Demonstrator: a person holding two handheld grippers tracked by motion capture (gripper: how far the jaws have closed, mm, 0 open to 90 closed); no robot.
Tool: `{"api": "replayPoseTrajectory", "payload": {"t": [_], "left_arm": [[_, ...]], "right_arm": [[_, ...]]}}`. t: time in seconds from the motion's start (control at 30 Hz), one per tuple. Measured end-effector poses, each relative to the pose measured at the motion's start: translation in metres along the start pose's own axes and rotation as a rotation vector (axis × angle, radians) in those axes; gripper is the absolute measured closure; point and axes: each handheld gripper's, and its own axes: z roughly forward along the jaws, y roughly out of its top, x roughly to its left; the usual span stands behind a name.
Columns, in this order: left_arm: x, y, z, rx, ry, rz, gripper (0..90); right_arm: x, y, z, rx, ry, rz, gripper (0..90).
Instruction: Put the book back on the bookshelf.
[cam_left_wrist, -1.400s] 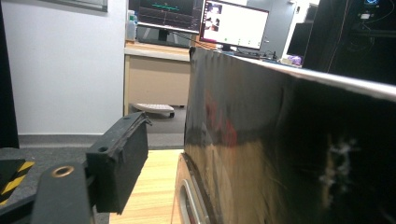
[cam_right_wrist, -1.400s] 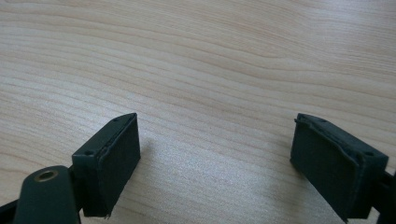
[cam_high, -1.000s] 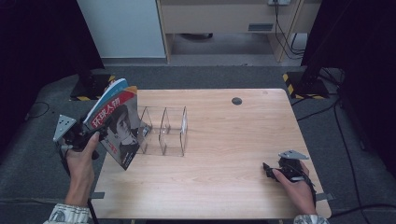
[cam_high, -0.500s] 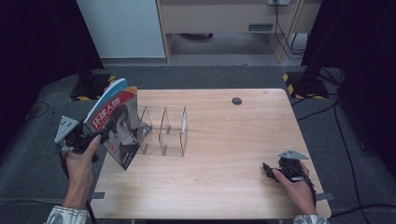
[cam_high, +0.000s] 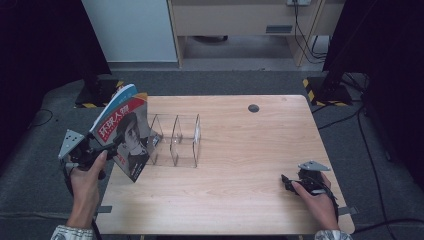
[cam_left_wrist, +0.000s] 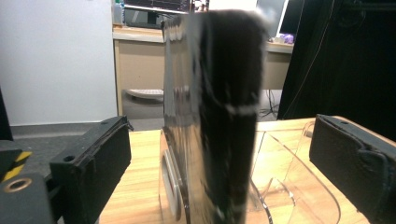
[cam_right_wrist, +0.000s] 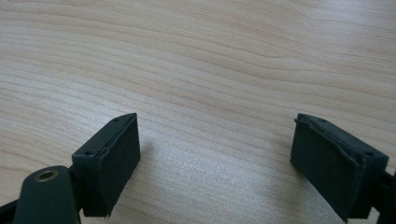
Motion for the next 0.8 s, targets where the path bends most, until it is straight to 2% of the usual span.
{"api": "replayPoseTrajectory", "payload": {"t": [0.33,0.7,0.8], "left_arm": [[-0.004,-0.008,-0.007,0.017,-0.015,-0.002,4.8],[-0.01,-0.021,-0.016,0.042,-0.011,-0.004,4.8],[-0.013,-0.022,-0.019,0.047,-0.011,0.007,4.8]], "right_arm": [[0.0,0.0,0.0,0.0,0.0,0.001,15.9],[0.002,0.0,-0.001,0.002,0.004,0.001,15.9],[0.002,-0.001,-0.001,0.001,0.006,-0.008,15.9]]}}
